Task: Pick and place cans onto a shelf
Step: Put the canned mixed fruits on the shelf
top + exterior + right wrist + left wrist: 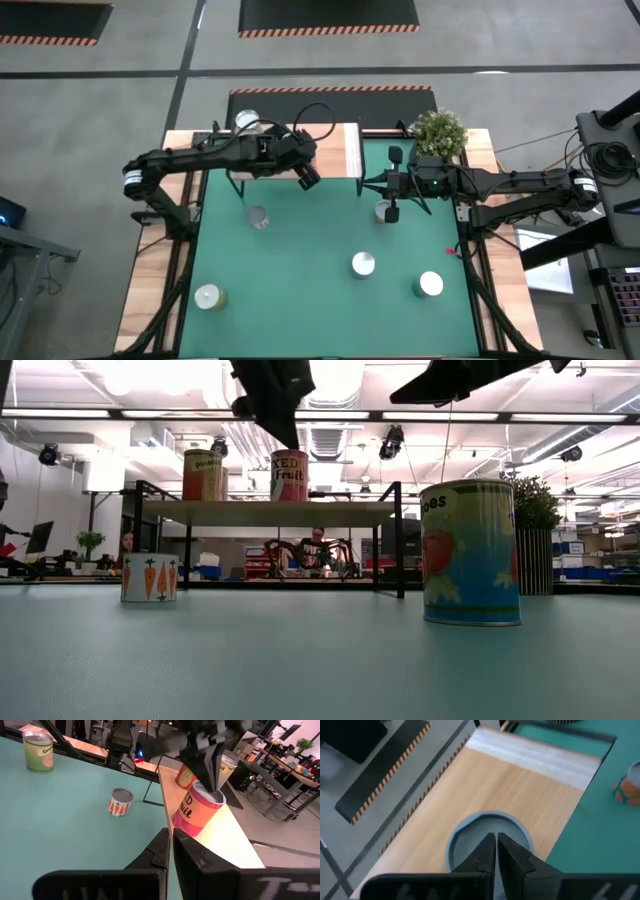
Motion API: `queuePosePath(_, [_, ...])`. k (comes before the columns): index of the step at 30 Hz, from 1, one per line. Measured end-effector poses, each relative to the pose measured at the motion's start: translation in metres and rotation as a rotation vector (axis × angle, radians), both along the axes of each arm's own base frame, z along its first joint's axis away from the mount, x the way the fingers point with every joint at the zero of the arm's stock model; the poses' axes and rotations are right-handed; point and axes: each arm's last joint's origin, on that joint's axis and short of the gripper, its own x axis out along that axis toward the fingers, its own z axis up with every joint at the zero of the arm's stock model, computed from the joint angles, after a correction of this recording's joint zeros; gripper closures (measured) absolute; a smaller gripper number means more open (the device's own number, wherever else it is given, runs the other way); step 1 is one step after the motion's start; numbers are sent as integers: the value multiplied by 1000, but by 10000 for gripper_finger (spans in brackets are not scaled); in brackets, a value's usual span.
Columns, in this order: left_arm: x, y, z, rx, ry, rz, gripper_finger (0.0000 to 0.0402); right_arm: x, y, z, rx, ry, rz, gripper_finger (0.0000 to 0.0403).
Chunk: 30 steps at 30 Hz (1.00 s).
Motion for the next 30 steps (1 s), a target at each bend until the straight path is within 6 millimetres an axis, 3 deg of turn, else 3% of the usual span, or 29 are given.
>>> queuePosePath(6, [8, 3, -14, -4, 35, 7, 401, 0, 0, 0, 1, 0, 0, 390])
queuePosePath(13, [5, 13, -15, 54, 59, 79, 401, 0, 0, 0, 1, 0, 0, 390])
queuePosePath(30, [-17, 76, -18, 91, 72, 292, 402, 0, 0, 0, -1, 1, 0, 390])
